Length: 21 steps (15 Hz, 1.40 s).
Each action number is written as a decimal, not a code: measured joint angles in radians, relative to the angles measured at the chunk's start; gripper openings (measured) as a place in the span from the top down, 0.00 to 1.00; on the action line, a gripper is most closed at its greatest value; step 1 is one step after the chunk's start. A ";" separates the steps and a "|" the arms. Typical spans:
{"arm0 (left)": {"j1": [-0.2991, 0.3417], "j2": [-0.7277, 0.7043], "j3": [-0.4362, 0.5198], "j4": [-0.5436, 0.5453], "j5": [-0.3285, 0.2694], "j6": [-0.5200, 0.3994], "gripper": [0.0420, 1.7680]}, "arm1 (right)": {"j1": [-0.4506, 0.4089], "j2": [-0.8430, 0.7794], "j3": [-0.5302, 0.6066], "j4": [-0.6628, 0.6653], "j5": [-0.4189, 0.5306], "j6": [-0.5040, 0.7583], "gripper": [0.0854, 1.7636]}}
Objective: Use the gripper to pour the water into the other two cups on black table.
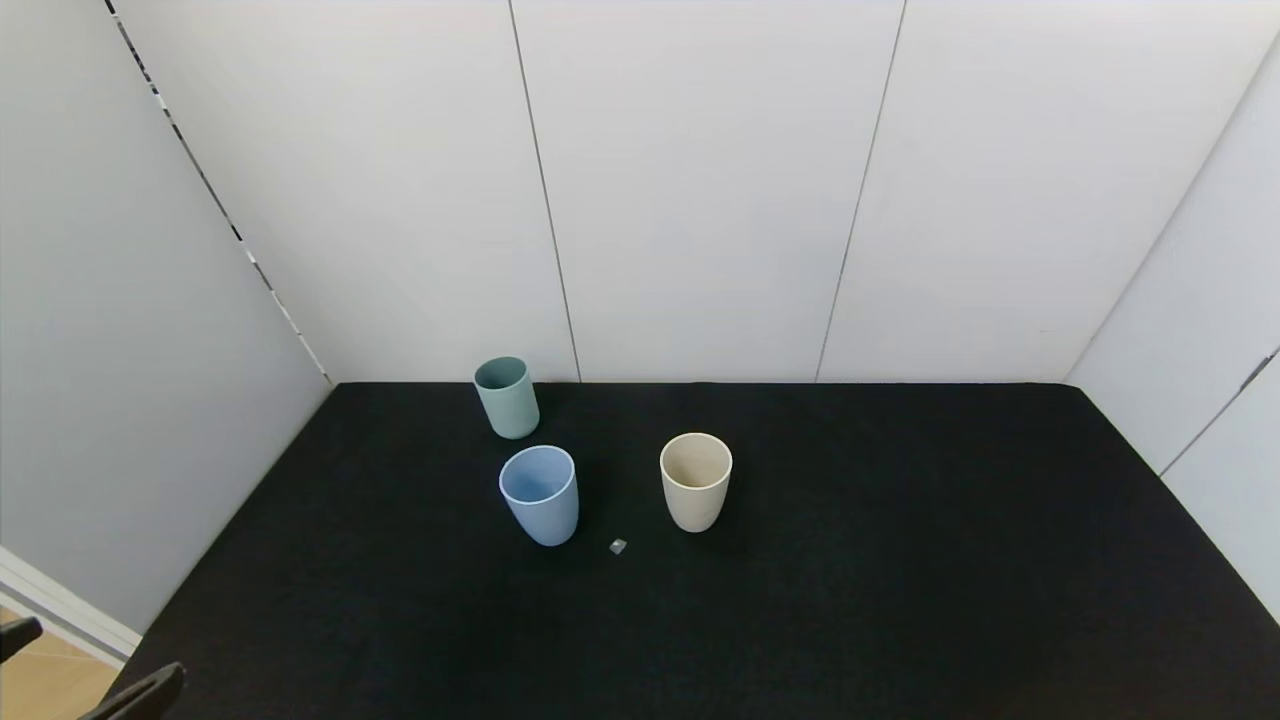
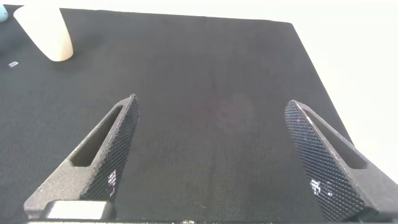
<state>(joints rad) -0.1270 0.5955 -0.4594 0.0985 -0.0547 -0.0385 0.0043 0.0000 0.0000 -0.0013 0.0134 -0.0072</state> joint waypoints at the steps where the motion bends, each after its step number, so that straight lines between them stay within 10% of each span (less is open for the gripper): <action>1: 0.018 -0.029 0.001 0.026 -0.011 0.001 0.03 | 0.000 0.000 0.000 0.000 0.000 0.000 0.03; 13: 0.120 -0.455 0.129 0.177 -0.080 0.060 0.03 | 0.000 0.000 0.000 0.000 0.000 0.000 0.03; 21: 0.124 -0.561 0.320 0.001 -0.063 0.153 0.03 | 0.000 0.000 0.000 0.000 0.000 0.000 0.03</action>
<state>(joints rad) -0.0032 0.0349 -0.1389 0.0996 -0.1179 0.1145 0.0038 0.0000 0.0000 -0.0013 0.0130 -0.0072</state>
